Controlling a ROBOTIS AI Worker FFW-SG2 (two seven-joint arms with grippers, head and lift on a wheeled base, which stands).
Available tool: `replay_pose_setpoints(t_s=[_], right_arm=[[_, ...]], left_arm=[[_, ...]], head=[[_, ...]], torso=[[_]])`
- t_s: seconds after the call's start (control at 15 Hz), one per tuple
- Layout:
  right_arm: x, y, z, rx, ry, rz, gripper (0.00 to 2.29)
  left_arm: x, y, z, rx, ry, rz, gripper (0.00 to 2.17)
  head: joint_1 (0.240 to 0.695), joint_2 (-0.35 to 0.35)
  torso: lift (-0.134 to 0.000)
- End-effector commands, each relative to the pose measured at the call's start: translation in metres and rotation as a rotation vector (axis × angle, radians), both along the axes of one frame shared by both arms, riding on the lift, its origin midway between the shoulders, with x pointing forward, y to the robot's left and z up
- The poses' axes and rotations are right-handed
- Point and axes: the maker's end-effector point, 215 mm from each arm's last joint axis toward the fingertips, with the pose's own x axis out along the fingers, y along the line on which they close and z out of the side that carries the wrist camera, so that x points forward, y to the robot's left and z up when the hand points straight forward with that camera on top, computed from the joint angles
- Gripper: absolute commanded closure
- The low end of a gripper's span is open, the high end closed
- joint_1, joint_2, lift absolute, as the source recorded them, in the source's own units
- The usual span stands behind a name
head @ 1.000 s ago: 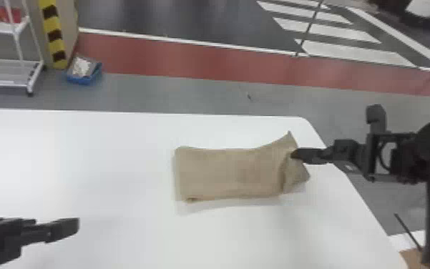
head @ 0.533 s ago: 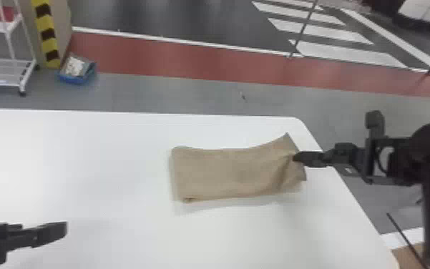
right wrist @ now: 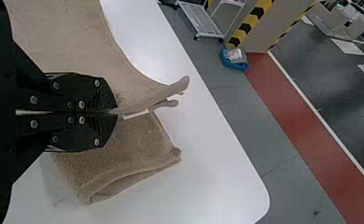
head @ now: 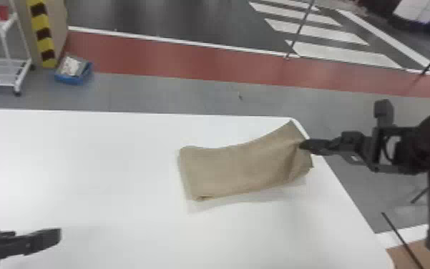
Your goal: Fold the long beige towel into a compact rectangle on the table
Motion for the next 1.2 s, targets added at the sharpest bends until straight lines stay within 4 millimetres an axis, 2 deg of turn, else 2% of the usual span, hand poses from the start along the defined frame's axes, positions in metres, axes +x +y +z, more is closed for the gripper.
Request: replay_pose_setpoints(t_s=[0.0,0.07,0.13,0.2,0.4,0.67,0.8,1.13], right_arm=[[-0.002,-0.006,-0.026,-0.03,0.033,-0.003,1.24],[-0.007,-0.011,-0.048,-0.056,0.076,-0.015,0.49],[-0.004,-0.017,-0.06,-0.091,0.08,-0.025,0.0],[-0.004,-0.018,-0.064,-0.095,0.077,-0.03,0.0],[-0.006,-0.025,-0.058,-0.072,0.066,-0.052,0.03],[-0.016,-0.06,-0.044,-0.104,0.065,-0.098,0.05],[-0.014,-0.072,-0.043,-0.153,0.063,-0.102,0.06],[0.014,-0.078,-0.054,-0.293,0.044,-0.065,0.09]], left_arm=[[-0.004,0.001,-0.004,0.0,0.008,0.001,0.08],[-0.007,-0.001,-0.005,-0.001,0.011,-0.002,0.08],[-0.01,0.0,-0.008,0.0,0.015,-0.001,0.08],[-0.01,0.001,-0.007,0.0,0.009,-0.001,0.08],[-0.012,0.002,-0.009,0.0,0.013,0.003,0.08],[-0.015,0.007,-0.008,-0.01,0.011,0.01,0.08],[-0.016,0.009,-0.006,-0.007,0.008,0.009,0.08],[-0.019,0.009,-0.004,-0.004,0.005,0.008,0.08]], head=[[0.695,-0.337],[0.695,-0.34],[0.695,-0.343],[0.695,-0.35],[0.695,-0.35],[0.695,-0.35],[0.695,-0.35],[0.695,-0.35]], torso=[[-0.124],[-0.124],[-0.124],[-0.124],[-0.124],[-0.124],[-0.124],[-0.124]])
